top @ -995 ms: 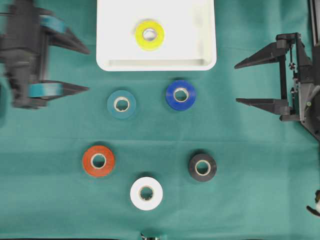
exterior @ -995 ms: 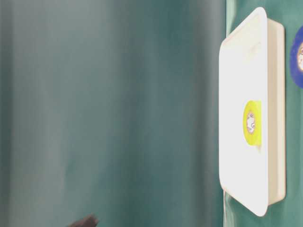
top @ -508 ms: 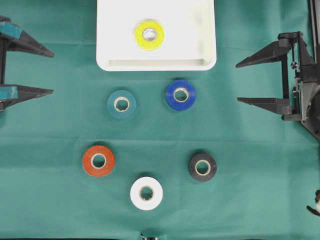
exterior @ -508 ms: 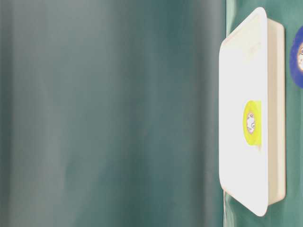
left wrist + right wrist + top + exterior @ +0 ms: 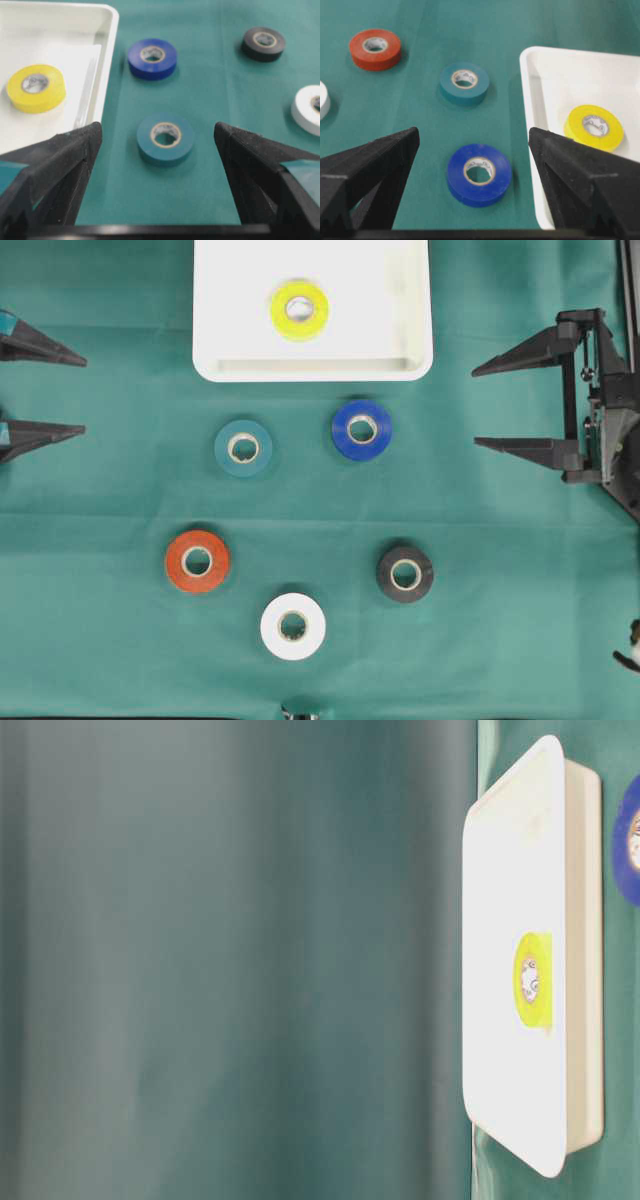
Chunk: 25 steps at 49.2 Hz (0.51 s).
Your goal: Pick up the tape from a random location and place it into the white case.
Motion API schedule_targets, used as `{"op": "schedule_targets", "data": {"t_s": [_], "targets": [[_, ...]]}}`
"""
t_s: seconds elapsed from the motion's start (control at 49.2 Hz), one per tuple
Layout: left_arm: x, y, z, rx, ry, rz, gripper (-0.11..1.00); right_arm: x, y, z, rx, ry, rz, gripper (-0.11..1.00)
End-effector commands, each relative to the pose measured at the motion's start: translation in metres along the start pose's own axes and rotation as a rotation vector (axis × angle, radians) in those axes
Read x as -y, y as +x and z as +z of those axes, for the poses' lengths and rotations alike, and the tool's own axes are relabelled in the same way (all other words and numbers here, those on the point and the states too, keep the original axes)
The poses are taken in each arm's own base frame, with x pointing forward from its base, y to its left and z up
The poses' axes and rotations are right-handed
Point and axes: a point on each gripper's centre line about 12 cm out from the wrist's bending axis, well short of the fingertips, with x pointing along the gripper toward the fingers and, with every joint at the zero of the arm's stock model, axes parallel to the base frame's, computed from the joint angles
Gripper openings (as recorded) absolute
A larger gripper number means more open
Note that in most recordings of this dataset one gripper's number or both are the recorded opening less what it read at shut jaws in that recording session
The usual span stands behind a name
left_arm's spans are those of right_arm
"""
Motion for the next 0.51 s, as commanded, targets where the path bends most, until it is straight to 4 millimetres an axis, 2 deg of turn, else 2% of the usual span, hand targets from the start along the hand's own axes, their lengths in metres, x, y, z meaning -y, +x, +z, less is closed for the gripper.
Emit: {"op": "schedule_targets", "data": {"t_s": [0.0,0.488], "targets": [[0.0004,0.0002,0.0062,0.026,-0.003,-0.002,0.98,0.0000,0.0005,0.0049,0.028,-0.001,0.000,0.91],[-0.0036,0.0002,0.0070,0.033,-0.009,0.020,0.98,-0.0019,0.0025,0.0095,0.069,0.012,0.011,0.91]]}}
